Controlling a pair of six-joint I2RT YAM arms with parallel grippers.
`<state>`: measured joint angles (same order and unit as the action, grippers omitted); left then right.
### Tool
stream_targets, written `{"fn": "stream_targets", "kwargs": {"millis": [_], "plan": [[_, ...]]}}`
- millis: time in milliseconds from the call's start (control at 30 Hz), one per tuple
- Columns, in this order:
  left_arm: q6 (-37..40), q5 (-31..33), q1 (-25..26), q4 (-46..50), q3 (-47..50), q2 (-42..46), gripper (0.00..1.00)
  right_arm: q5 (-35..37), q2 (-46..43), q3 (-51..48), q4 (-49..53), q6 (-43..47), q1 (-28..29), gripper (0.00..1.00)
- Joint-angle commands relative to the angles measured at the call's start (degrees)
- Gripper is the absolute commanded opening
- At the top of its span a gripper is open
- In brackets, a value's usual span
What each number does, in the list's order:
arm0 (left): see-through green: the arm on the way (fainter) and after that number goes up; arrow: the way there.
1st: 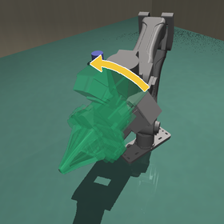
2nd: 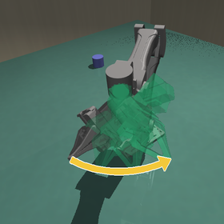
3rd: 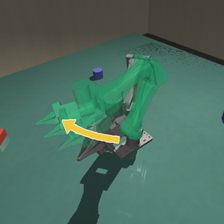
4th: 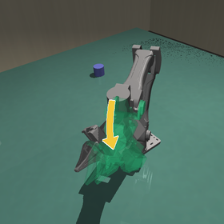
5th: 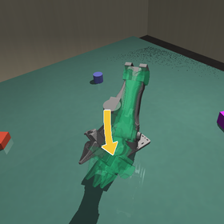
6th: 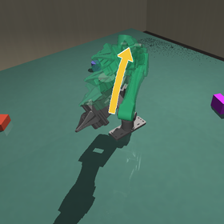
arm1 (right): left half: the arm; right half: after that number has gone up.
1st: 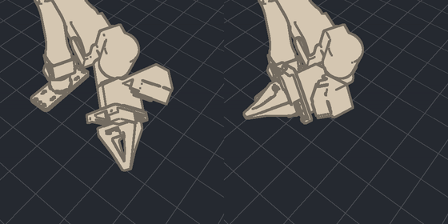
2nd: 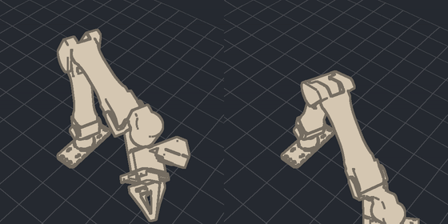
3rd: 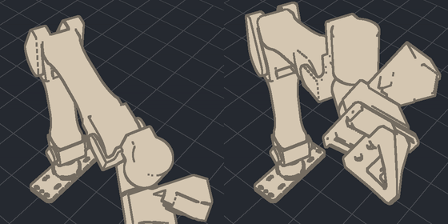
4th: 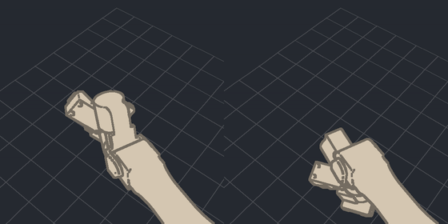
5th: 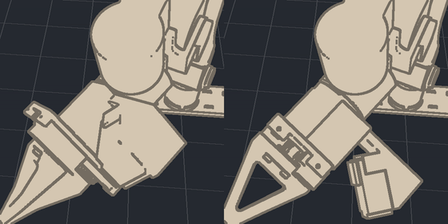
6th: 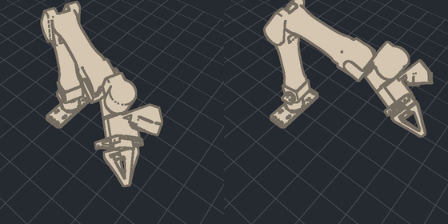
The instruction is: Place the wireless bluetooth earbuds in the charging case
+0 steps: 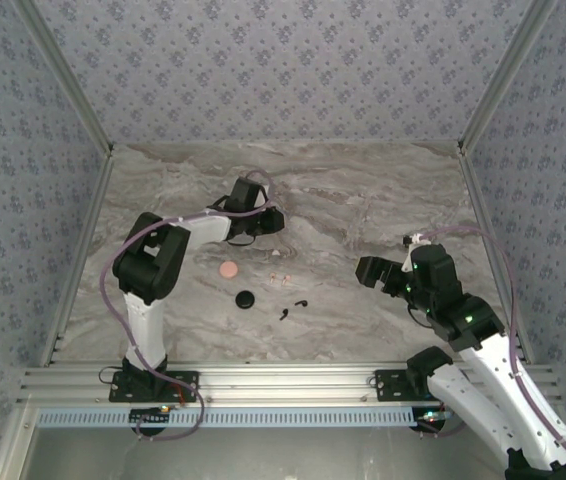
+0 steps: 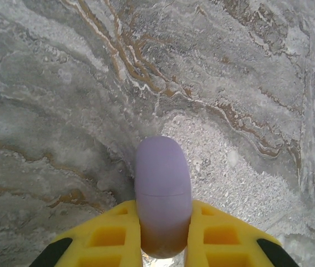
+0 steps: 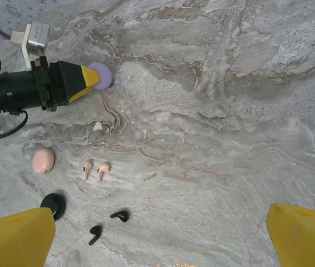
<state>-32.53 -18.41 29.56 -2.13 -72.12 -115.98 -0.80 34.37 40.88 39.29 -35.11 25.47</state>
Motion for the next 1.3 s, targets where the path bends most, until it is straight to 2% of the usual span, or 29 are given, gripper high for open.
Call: {"fn": "stream_targets", "kwargs": {"millis": [0, 867, 1033, 1267], "plan": [[0.7, -0.2, -0.5, 2.0, -2.1, -1.2, 0.19, 1.3, -0.5, 1.7, 1.7, 0.8, -0.3, 1.0], [3.6, 4.9, -0.7, 7.1, -3.7, 1.3, 0.5, 0.7, -0.8, 1.5, 2.9, 1.4, -0.2, 1.0], [4.3, 5.4, -0.4, 4.2, -0.4, 6.5, 0.53, -1.3, -0.5, 0.4, 2.0, 1.4, -0.2, 1.0], [5.3, 9.5, 0.2, 0.1, 7.8, 19.5, 0.57, -5.3, 3.5, -0.5, -0.6, 3.6, 1.3, 1.0]]}}
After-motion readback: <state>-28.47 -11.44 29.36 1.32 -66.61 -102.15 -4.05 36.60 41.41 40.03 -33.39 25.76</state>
